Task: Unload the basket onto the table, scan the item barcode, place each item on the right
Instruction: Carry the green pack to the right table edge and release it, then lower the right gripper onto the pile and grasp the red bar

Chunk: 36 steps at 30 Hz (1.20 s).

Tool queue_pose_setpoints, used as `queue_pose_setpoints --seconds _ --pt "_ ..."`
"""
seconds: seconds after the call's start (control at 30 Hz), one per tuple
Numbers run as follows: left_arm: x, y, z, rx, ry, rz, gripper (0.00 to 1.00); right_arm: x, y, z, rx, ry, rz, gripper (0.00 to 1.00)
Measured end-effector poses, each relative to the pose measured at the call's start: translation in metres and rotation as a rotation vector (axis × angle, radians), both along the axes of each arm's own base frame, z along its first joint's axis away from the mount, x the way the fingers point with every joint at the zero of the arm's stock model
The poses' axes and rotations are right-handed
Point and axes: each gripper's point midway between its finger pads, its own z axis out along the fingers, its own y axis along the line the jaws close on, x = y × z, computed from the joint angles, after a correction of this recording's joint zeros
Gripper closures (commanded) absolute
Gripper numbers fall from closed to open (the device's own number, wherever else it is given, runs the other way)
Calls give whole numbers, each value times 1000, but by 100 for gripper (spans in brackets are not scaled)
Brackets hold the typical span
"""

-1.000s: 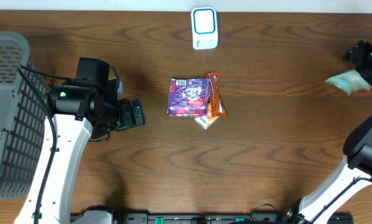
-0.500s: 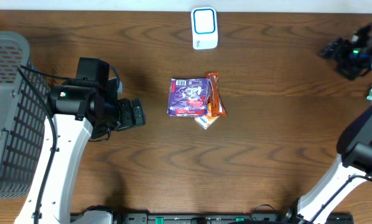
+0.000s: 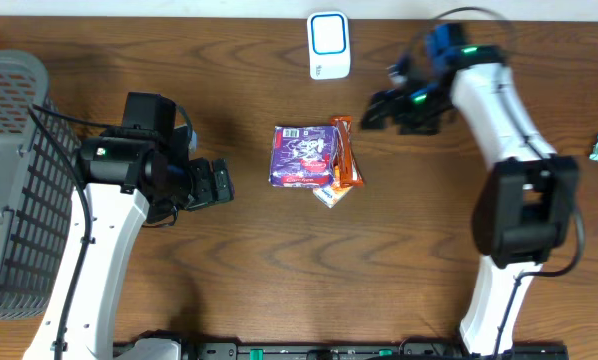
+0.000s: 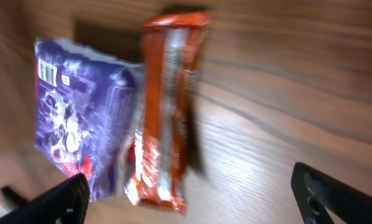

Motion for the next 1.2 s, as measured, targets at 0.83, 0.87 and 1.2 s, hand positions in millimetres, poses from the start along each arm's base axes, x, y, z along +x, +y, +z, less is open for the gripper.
queue_pose_setpoints --seconds 0.83,0.87,1.2 --pt "0 0 0 0 0 0 2 -31 36 -52 -227 33 -8 63" --pt "0 0 0 0 0 0 2 -30 37 -55 -225 24 -7 75" --pt "0 0 0 0 0 0 2 -45 35 -73 -281 53 -13 99"
